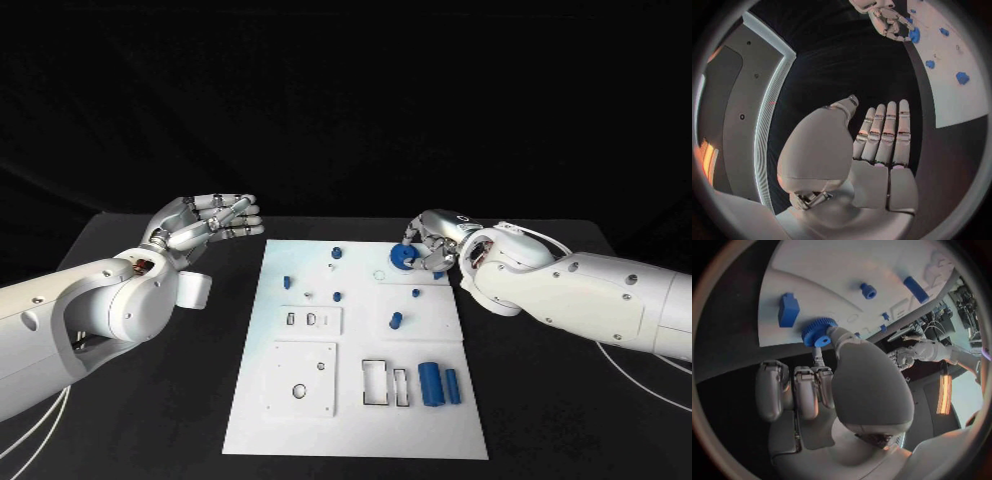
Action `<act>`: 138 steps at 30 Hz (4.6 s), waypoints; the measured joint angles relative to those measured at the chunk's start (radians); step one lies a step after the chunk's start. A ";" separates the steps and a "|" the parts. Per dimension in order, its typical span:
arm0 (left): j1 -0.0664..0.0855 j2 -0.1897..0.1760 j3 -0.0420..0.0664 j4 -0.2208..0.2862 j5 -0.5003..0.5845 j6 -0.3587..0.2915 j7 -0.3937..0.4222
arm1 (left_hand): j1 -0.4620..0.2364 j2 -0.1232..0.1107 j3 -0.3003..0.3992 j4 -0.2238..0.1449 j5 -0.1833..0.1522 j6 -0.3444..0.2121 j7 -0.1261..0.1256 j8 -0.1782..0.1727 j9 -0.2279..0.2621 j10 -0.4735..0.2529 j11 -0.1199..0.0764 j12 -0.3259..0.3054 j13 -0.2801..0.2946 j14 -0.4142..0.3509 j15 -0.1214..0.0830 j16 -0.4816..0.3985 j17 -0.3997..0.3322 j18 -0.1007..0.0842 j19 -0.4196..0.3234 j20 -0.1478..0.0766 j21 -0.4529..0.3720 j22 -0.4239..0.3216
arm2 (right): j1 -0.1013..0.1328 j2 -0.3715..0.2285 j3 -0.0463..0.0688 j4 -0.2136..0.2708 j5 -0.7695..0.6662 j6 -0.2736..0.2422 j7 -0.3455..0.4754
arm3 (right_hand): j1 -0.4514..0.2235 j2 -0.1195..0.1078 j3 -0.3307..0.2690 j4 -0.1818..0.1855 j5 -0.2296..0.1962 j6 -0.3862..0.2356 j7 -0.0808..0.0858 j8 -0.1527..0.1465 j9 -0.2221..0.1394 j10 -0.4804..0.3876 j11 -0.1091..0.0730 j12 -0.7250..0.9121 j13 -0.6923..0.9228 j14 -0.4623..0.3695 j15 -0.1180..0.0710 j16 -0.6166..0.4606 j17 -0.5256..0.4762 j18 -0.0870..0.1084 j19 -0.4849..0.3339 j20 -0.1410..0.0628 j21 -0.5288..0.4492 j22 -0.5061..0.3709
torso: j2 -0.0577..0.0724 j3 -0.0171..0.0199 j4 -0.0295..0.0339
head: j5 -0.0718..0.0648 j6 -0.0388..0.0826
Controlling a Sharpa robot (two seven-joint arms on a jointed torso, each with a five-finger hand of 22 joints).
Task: Assemble the parts on the task board
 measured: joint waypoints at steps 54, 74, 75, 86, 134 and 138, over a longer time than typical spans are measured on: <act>0.000 0.013 0.000 0.006 0.000 0.005 -0.003 | 0.000 0.000 0.000 0.000 0.000 0.000 0.000 0.000 0.000 0.000 0.000 0.000 0.000 0.000 0.000 0.000 0.000 0.000 0.000 0.000 0.000 0.000 | -0.055 0.241 0.000 -0.011 -0.166 -0.126 -0.033 | -0.036 -0.017 0.049 -0.009 -0.016 0.013 -0.006 -0.036 0.004 0.000 0.000 0.000 0.000 0.000 0.000 0.000 0.001 -0.016 0.000 0.000 0.000 0.000 | 0.002 0.0001 0.0012 | 0.024 0.002; 0.000 0.015 0.000 0.005 0.000 0.017 -0.012 | 0.000 0.000 0.000 0.000 0.000 0.000 0.000 0.000 -0.001 0.000 0.000 0.000 0.000 0.000 0.000 0.000 0.000 0.000 0.000 0.000 0.000 0.000 | -0.057 0.265 0.001 -0.041 -0.168 -0.128 -0.034 | -0.061 -0.042 0.083 -0.032 -0.052 -0.006 0.006 -0.077 0.006 -0.003 0.008 -0.007 0.000 -0.001 0.007 0.000 0.000 -0.016 -0.004 0.004 0.000 0.001 | 0.001 0.0006 0.0001 | 0.026 -0.002; 0.000 0.015 0.000 0.005 0.000 0.018 -0.012 | 0.000 0.000 0.000 0.000 0.000 0.000 0.000 0.000 -0.001 0.000 0.000 0.000 0.000 0.000 0.000 0.000 0.000 0.000 0.000 0.000 0.000 0.000 | -0.057 0.266 0.001 -0.041 -0.168 -0.127 -0.034 | -0.063 -0.044 0.086 -0.032 -0.058 -0.009 0.008 -0.082 0.005 -0.002 0.009 -0.007 0.000 0.000 0.008 0.000 0.000 -0.015 -0.004 0.004 0.000 0.001 | 0.001 0.0005 0.0002 | 0.026 -0.002; 0.000 0.015 0.000 0.006 0.000 0.020 -0.014 | 0.000 0.000 0.000 0.000 0.000 0.000 0.000 0.000 -0.001 0.000 0.000 0.000 0.000 0.000 0.000 0.000 0.000 0.000 0.000 0.000 0.000 0.000 | -0.058 0.275 0.001 -0.047 -0.168 -0.119 -0.034 | -0.079 -0.047 0.086 -0.038 -0.074 -0.029 0.016 -0.110 0.000 -0.002 0.017 -0.023 0.000 -0.001 0.013 0.000 0.000 -0.016 -0.008 0.008 -0.008 0.000 | 0.001 -0.0005 0.0003 | 0.027 -0.003; 0.000 0.007 0.000 0.004 0.000 0.020 -0.019 | 0.000 0.000 0.000 0.000 0.000 -0.004 -0.004 -0.004 -0.001 -0.007 0.000 0.000 0.000 0.000 0.000 0.000 0.000 0.000 0.000 0.000 0.000 0.000 | -0.023 0.077 0.005 0.102 -0.065 -0.114 -0.002 | -0.194 -0.005 0.074 -0.026 0.011 -0.033 0.022 -0.182 0.004 -0.002 0.024 -0.028 0.000 0.000 0.022 0.000 0.000 -0.015 -0.008 0.023 -0.024 0.001 | -0.001 0.0032 -0.0042 | 0.029 0.001; 0.000 0.005 0.000 0.002 0.000 0.020 -0.019 | 0.000 0.000 0.000 0.000 0.000 -0.004 -0.004 -0.004 -0.002 -0.007 0.000 0.000 0.000 0.000 0.000 -0.004 0.000 0.000 0.000 0.000 0.000 0.000 | 0.011 -0.013 0.006 0.145 0.026 -0.114 0.073 | -0.168 -0.024 0.094 -0.051 -0.023 -0.024 0.024 -0.190 0.004 -0.002 0.024 -0.034 0.000 0.000 0.022 0.000 0.000 -0.016 -0.024 0.027 -0.044 0.001 | -0.004 0.0041 -0.0095 | 0.028 0.002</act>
